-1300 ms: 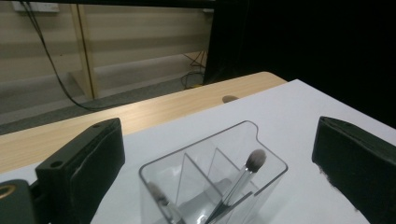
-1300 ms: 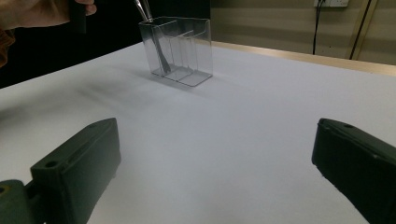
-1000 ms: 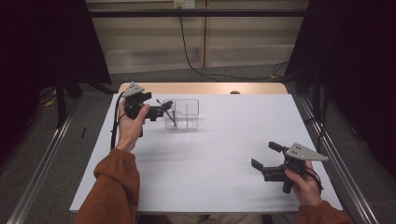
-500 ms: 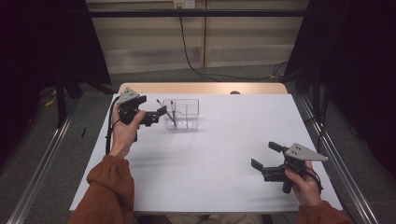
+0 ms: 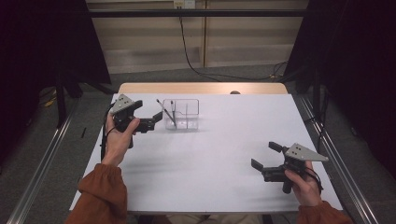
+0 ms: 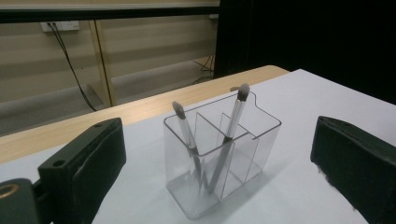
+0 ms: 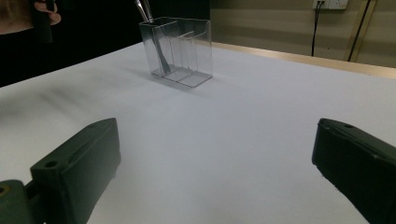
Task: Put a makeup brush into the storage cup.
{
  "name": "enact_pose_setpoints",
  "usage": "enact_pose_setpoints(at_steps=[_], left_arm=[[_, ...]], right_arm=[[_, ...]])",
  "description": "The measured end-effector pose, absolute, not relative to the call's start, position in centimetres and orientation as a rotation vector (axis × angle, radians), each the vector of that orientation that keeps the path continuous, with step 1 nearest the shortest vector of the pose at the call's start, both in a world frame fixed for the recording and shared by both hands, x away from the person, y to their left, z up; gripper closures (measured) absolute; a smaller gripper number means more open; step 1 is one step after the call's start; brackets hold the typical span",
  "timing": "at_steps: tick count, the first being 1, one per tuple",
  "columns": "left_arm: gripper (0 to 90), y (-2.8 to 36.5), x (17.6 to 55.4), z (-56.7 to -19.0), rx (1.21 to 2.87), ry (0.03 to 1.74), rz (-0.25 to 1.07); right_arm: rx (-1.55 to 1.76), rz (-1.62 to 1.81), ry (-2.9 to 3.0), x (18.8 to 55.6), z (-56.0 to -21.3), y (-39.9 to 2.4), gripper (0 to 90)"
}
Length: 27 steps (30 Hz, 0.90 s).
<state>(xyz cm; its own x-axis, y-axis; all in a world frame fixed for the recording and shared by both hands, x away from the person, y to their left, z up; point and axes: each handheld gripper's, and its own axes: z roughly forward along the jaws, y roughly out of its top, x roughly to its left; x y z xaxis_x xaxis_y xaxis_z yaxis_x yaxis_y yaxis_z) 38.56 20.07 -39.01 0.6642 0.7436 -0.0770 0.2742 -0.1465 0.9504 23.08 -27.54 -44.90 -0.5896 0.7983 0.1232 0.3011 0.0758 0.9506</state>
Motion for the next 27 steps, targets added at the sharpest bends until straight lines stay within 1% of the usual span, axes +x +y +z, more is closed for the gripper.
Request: enact_pose_setpoints(at_steps=[5, 11, 27], left_arm=[[3.3, 20.3, 37.5, -39.1, 1.727, 0.82, 0.522], [3.3, 20.6, 36.4, -39.4, 1.729, 0.817, 0.498], [3.2, 21.8, 33.1, -40.2, 1.73, 0.815, 0.503]], right_arm=[[1.085, 1.528, 1.929, 23.1, -44.9, -27.6, 0.4], [1.085, 1.53, 1.928, 23.1, -44.9, -27.6, 0.4], [1.084, 1.528, 1.929, 23.1, -44.9, -27.6, 0.4]])
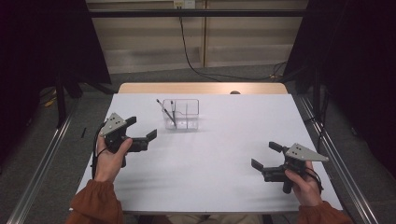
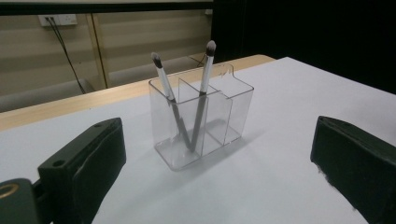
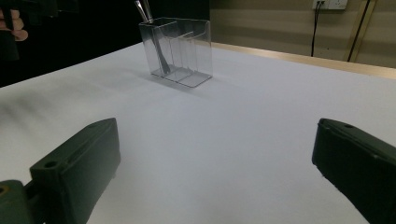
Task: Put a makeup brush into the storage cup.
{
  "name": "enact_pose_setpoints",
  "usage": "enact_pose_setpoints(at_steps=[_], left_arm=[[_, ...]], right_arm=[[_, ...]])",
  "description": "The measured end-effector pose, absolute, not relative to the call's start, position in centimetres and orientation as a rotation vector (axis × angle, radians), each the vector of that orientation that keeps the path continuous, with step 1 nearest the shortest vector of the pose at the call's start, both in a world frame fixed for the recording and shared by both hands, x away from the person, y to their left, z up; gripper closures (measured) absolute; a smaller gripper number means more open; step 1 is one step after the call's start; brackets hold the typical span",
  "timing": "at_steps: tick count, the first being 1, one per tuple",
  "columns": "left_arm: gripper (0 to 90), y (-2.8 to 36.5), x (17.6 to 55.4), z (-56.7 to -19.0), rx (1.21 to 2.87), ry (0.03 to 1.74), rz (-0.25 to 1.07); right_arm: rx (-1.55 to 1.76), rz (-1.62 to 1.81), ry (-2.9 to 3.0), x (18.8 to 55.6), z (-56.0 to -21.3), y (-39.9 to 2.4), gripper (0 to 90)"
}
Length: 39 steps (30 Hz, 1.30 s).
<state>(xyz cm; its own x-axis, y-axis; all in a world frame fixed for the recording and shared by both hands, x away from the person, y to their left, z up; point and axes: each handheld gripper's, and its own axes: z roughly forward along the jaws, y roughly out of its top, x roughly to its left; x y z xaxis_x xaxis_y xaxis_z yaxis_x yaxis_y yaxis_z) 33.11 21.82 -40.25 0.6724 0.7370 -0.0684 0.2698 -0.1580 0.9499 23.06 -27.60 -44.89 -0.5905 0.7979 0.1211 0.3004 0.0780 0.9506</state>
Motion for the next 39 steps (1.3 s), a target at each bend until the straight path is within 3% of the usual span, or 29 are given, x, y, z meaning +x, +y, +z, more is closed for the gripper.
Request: enact_pose_setpoints(at_steps=[39], left_arm=[[2.2, 24.4, 26.6, -42.9, 1.714, 0.808, 0.506]], right_arm=[[1.08, 1.531, 1.924, 22.9, -44.8, -27.5, 0.3]])
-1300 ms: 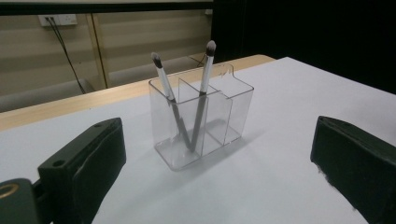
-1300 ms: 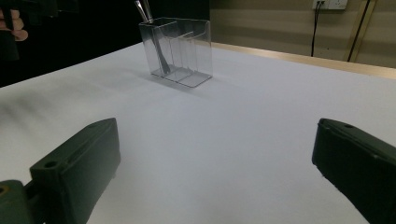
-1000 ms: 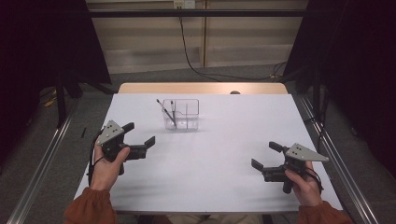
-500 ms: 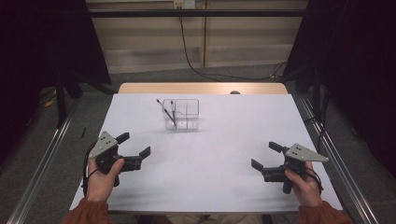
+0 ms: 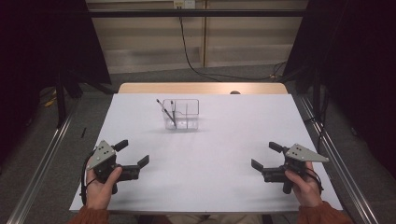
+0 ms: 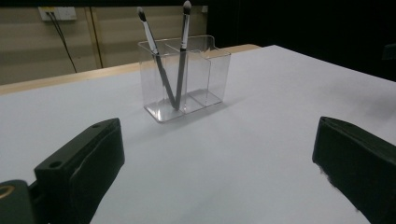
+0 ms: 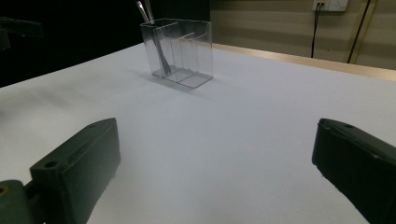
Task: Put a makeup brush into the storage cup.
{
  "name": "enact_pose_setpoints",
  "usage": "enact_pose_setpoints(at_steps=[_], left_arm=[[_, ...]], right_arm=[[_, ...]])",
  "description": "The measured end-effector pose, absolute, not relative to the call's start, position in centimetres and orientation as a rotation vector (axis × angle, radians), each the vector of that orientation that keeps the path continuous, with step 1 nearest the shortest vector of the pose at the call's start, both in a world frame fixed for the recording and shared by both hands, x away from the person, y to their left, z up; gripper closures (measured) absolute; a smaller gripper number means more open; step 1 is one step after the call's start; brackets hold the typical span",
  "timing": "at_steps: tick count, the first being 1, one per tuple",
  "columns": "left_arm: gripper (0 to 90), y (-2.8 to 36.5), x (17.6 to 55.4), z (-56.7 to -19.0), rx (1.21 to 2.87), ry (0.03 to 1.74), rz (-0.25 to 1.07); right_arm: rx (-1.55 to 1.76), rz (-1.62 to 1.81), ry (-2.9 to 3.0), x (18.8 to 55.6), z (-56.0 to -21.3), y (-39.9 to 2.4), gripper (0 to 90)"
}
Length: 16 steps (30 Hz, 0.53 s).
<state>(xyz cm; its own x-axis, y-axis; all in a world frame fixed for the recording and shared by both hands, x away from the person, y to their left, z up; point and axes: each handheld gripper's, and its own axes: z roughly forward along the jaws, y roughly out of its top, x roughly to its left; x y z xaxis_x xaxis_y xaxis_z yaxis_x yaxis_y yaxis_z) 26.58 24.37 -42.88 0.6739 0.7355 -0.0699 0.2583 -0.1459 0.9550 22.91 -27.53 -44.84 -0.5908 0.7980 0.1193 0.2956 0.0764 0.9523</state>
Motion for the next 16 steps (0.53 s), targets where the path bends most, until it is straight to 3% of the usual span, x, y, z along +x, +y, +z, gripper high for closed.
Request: enact_pose_setpoints(at_steps=[16], left_arm=[[2.2, 24.83, 25.8, -43.54, 1.746, 0.775, 0.503]], right_arm=[[1.078, 1.528, 1.919, 22.74, -44.81, -27.98, 0.2]])
